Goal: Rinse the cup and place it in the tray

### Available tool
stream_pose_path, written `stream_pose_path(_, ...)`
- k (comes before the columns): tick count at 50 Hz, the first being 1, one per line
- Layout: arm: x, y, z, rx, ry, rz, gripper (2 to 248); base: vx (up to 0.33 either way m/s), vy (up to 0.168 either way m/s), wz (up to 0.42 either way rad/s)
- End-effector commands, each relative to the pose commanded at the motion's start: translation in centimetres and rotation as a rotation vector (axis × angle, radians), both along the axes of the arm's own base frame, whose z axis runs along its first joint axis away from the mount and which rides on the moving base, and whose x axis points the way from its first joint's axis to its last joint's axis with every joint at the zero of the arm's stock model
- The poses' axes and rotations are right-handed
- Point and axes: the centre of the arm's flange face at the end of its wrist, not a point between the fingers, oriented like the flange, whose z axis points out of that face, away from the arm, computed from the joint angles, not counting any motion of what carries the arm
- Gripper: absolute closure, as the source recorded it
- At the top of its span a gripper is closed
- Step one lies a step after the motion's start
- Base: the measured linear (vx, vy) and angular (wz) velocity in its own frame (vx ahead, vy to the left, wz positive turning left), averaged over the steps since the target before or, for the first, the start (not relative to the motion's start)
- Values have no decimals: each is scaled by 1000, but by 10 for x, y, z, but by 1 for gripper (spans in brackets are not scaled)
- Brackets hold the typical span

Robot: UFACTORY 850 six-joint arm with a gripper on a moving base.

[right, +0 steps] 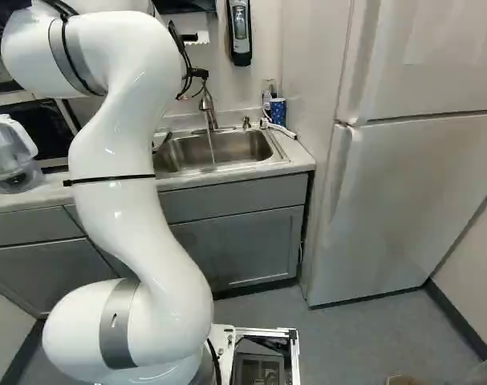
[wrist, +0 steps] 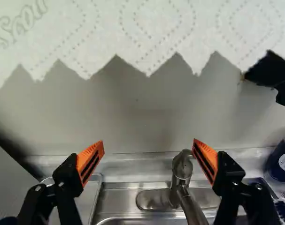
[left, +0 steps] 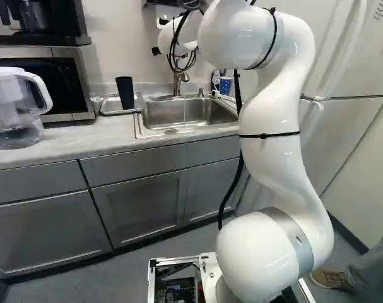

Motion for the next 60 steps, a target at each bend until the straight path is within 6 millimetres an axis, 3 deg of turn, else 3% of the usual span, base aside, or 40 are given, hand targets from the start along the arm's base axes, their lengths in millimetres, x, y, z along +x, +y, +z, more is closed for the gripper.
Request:
stream_pose_path(35, -3, -1, -2, -8, 31, -3, 3, 0, 0, 0)
stream_pose_path(60, -21, -2, -3, -22, 84, -4, 3, 0, 0, 0)
